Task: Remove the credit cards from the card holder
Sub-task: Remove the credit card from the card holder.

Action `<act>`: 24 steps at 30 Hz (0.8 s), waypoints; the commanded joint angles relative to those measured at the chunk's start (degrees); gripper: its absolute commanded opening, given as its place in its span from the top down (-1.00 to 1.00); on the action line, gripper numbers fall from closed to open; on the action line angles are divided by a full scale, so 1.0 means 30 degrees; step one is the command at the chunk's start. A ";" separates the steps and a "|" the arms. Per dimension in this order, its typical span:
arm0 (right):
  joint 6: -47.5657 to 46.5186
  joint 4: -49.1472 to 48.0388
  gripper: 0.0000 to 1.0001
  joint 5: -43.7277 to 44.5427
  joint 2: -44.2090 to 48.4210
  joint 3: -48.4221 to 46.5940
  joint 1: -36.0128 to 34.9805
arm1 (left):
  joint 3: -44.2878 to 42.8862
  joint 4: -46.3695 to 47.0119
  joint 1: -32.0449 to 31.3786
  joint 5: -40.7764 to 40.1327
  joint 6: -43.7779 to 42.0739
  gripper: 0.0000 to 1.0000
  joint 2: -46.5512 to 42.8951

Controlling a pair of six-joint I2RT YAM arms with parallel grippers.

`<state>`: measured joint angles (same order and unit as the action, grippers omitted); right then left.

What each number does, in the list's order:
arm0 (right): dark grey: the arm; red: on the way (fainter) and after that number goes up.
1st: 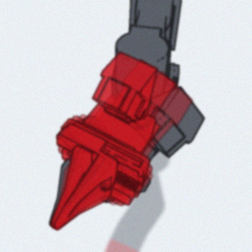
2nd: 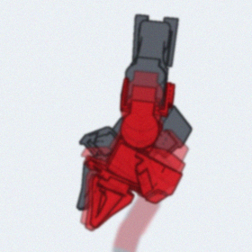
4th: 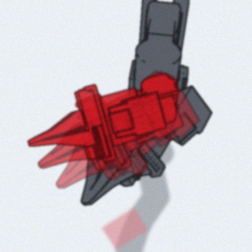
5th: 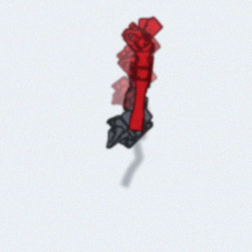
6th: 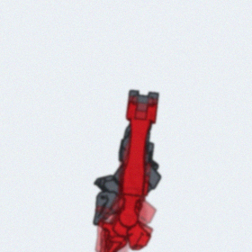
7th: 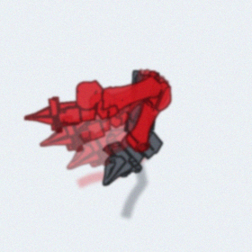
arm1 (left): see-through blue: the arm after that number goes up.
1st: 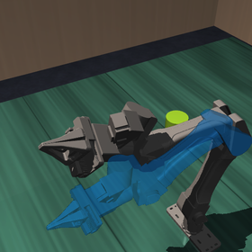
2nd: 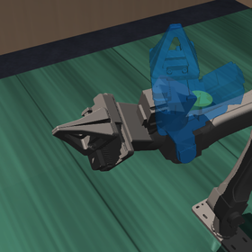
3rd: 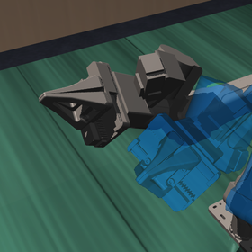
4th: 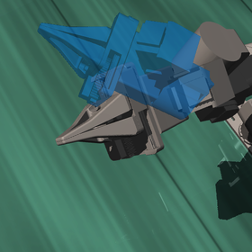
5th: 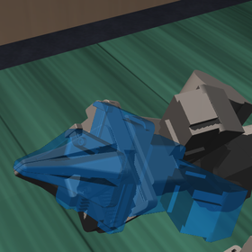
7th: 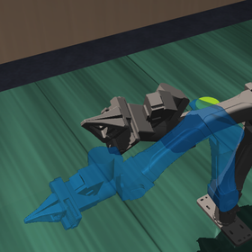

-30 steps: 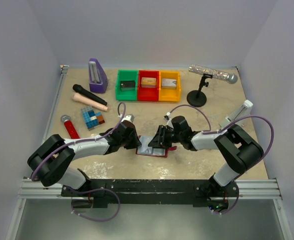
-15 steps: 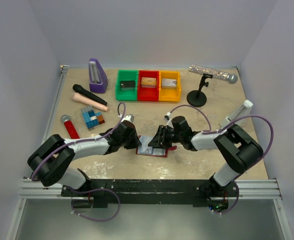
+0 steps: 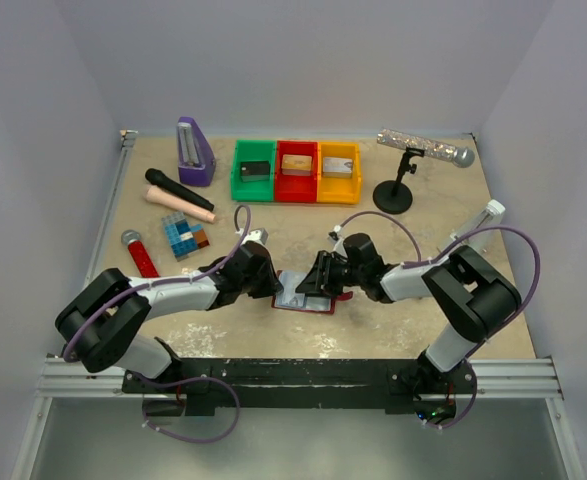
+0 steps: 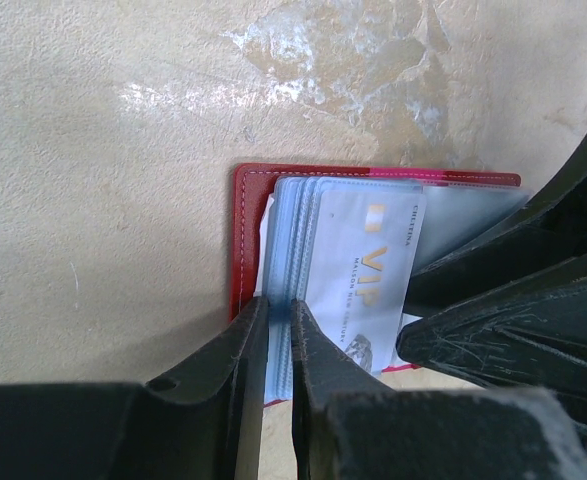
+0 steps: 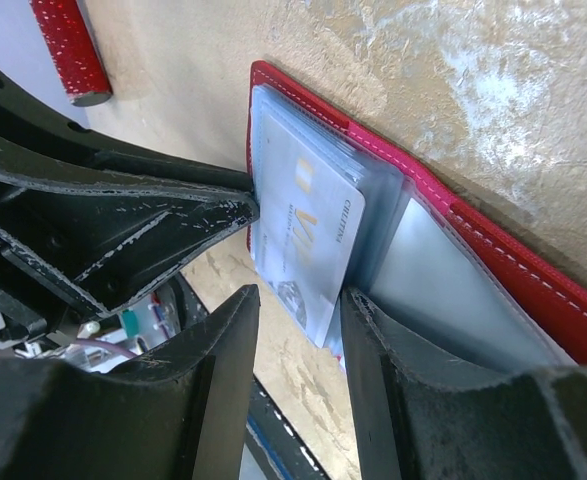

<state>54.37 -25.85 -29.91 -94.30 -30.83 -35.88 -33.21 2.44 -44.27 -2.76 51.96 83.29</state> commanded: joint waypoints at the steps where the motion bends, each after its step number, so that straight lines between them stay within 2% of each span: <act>1: 0.0889 -0.3742 0.15 -0.0898 -0.0353 0.0520 0.0036 | 0.0758 -0.1340 -0.0038 0.0013 0.0051 0.63 0.0861; 16: 0.2648 -0.8608 0.17 -0.1953 -0.1320 0.1311 0.0123 | 0.0992 -0.1164 -0.0038 0.0131 0.0169 0.61 0.0656; 24: 0.2942 -0.8964 0.17 -0.1339 -0.0911 0.1634 0.0240 | 0.1168 -0.1135 -0.0038 0.0336 0.0198 0.63 0.0452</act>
<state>61.69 -44.77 -34.04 -98.32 -25.23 -34.98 -32.49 3.79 -43.88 -3.05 52.14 83.15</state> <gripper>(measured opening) 0.415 0.191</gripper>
